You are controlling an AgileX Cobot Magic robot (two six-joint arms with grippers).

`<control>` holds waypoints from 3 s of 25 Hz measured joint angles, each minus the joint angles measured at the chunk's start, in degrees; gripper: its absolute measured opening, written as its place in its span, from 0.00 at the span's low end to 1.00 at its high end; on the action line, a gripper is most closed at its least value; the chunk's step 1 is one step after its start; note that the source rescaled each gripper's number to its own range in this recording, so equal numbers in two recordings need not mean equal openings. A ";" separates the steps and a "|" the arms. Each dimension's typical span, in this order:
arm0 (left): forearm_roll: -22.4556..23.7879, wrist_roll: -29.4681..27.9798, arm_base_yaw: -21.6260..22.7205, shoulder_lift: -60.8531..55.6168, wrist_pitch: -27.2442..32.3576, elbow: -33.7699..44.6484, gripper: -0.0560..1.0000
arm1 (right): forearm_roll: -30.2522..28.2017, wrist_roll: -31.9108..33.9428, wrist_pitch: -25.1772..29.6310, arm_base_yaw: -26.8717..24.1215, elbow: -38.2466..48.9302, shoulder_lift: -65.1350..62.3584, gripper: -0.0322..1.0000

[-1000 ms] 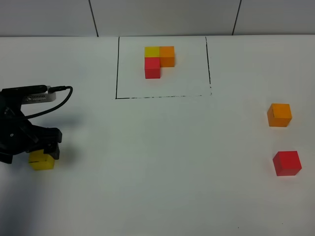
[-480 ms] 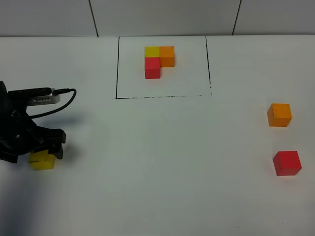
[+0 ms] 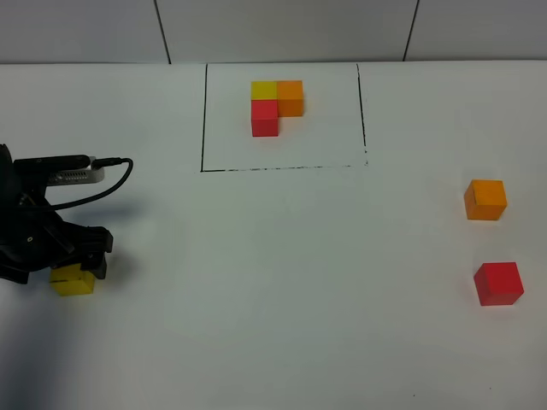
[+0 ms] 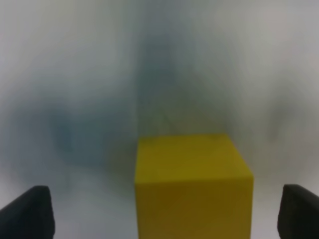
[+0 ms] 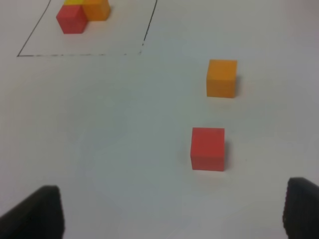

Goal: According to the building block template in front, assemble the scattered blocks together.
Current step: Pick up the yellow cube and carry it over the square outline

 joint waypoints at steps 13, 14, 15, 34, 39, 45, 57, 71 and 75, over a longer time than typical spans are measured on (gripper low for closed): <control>-0.14 0.00 0.00 3.61 -1.20 0.00 0.81 | 0.00 0.00 0.00 0.00 0.00 0.00 0.80; -0.14 0.00 0.00 3.61 -1.23 0.00 0.74 | 0.00 0.00 0.00 0.00 0.00 0.00 0.80; -0.14 0.00 0.00 3.62 -1.23 0.00 0.65 | 0.00 0.00 0.00 0.00 0.00 0.00 0.80; 0.23 22.26 -2.95 1.54 12.09 -16.32 0.06 | 0.00 0.20 0.00 0.00 0.00 0.00 0.80; 0.19 35.13 -8.12 5.00 12.53 -24.51 0.06 | 0.00 0.35 0.00 0.00 0.00 0.00 0.80; 0.26 48.18 -14.31 14.36 18.29 -35.23 0.06 | 0.00 0.49 0.00 0.00 0.00 0.00 0.80; 0.20 60.94 -24.49 30.39 28.55 -58.39 0.06 | 0.00 0.69 0.00 0.00 0.00 0.00 0.80; -2.00 66.46 -25.86 39.88 29.73 -69.65 0.06 | 0.00 0.73 0.00 0.00 0.00 0.00 0.80; -3.65 66.92 -26.17 41.10 29.65 -69.65 0.06 | 0.00 0.85 0.00 0.00 0.00 0.00 0.80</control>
